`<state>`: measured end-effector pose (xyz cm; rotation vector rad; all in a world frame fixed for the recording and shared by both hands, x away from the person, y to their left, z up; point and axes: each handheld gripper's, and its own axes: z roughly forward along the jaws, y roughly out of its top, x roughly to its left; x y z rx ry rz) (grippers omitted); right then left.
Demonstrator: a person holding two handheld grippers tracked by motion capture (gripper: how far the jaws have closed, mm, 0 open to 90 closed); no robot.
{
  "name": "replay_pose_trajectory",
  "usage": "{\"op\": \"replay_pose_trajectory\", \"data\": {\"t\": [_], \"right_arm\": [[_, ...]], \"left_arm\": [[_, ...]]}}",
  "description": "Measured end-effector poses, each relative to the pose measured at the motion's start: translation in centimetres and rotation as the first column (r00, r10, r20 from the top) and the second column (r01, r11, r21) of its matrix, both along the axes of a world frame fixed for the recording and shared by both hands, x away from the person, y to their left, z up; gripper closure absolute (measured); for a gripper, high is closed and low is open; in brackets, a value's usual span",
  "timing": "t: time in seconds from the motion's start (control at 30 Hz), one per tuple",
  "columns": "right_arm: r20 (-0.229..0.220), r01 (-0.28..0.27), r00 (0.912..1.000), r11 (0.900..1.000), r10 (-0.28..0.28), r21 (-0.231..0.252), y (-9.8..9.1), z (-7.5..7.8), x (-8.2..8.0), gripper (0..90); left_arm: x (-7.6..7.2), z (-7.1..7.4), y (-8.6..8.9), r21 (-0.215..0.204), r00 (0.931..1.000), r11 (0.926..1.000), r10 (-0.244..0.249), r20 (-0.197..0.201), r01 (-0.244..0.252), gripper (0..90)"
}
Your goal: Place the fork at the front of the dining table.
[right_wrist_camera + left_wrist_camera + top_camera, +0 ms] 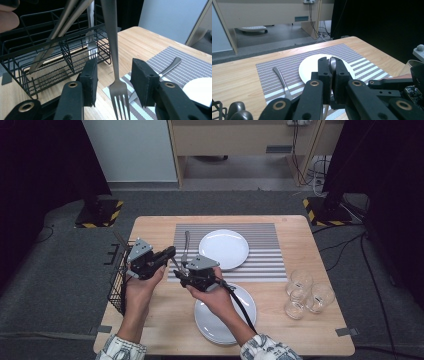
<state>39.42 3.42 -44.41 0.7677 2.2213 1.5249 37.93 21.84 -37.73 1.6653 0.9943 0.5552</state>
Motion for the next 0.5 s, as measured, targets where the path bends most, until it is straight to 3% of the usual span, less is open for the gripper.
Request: {"op": "replay_pose_trajectory", "data": {"t": [0.5], "right_arm": [[0.002,-0.007,1.0,0.9999,0.007,-0.011,0.46,-0.26,0.19,62.4]], "left_arm": [[-0.21,0.2,-0.41,0.004,0.9999,0.9999,-0.015,0.005,0.015,86.2]]}}
